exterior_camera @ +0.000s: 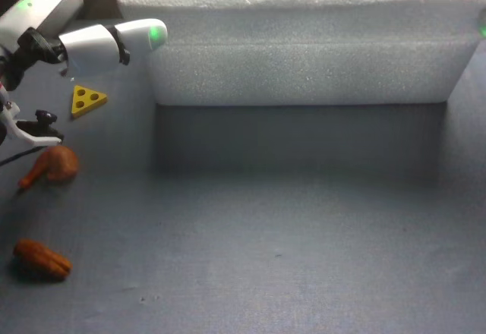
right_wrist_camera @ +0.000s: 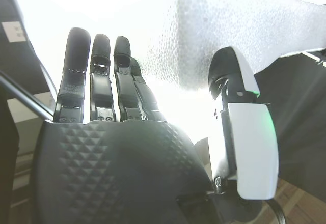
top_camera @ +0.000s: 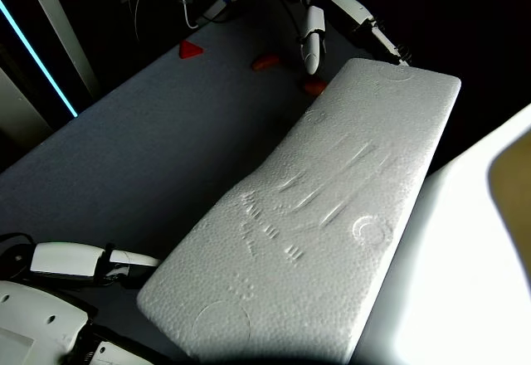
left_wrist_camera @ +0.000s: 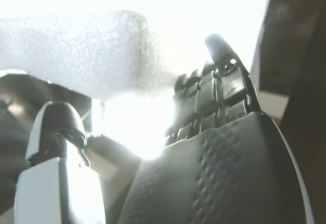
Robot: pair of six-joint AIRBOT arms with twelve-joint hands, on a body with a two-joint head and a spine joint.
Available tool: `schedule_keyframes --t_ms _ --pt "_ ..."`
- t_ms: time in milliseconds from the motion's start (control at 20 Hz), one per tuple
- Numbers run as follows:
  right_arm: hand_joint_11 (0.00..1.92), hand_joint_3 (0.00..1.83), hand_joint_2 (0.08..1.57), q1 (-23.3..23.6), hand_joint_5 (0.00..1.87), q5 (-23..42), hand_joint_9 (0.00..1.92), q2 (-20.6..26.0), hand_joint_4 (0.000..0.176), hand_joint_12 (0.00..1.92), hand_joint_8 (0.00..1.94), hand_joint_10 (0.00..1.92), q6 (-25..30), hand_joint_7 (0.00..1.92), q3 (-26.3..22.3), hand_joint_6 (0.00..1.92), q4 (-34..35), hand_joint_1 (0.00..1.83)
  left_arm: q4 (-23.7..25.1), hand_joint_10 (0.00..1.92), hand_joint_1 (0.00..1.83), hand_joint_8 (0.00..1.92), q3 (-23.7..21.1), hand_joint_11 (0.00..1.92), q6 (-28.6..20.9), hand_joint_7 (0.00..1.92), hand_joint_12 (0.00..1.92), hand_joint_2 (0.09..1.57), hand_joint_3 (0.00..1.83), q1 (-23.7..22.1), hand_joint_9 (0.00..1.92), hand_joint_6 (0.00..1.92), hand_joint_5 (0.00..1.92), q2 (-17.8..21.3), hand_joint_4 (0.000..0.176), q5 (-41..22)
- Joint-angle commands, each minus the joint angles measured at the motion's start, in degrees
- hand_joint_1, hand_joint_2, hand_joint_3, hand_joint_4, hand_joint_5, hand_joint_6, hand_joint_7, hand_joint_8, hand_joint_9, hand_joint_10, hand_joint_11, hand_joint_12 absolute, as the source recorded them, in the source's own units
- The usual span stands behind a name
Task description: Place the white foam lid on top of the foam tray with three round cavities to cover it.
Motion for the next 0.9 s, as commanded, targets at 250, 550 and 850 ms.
schedule_keyframes --t_ms 250,550,850 --pt "0.00 0.00 1.20 1.0 0.05 3.0 0.00 -1.4 0.000 1.47 0.02 0.29 0.3 0.08 1.1 0.07 -6.3 0.54 6.4 0.00 0.49 0.00 2.0 0.00 -0.4 0.00 0.00 1.11 0.01 -2.5 0.00 0.00 0.18 -2.8 0.000 -2.8" --pt "0.00 0.00 1.21 1.0 0.00 2.2 0.00 -1.6 0.000 1.66 0.00 0.32 0.3 0.06 1.6 0.00 -5.3 0.54 4.7 0.00 0.46 0.00 4.1 0.04 -0.5 0.00 0.04 1.12 0.00 -2.3 0.00 0.00 0.10 -3.8 0.000 0.0" --pt "0.00 0.01 1.25 1.0 0.00 0.2 0.00 -1.5 0.000 1.60 0.00 0.32 0.3 0.05 3.1 0.00 -4.9 0.52 3.9 0.00 0.40 0.00 6.1 0.00 0.1 0.00 0.61 1.12 0.00 -2.6 0.00 0.00 0.08 -4.8 0.000 3.0"
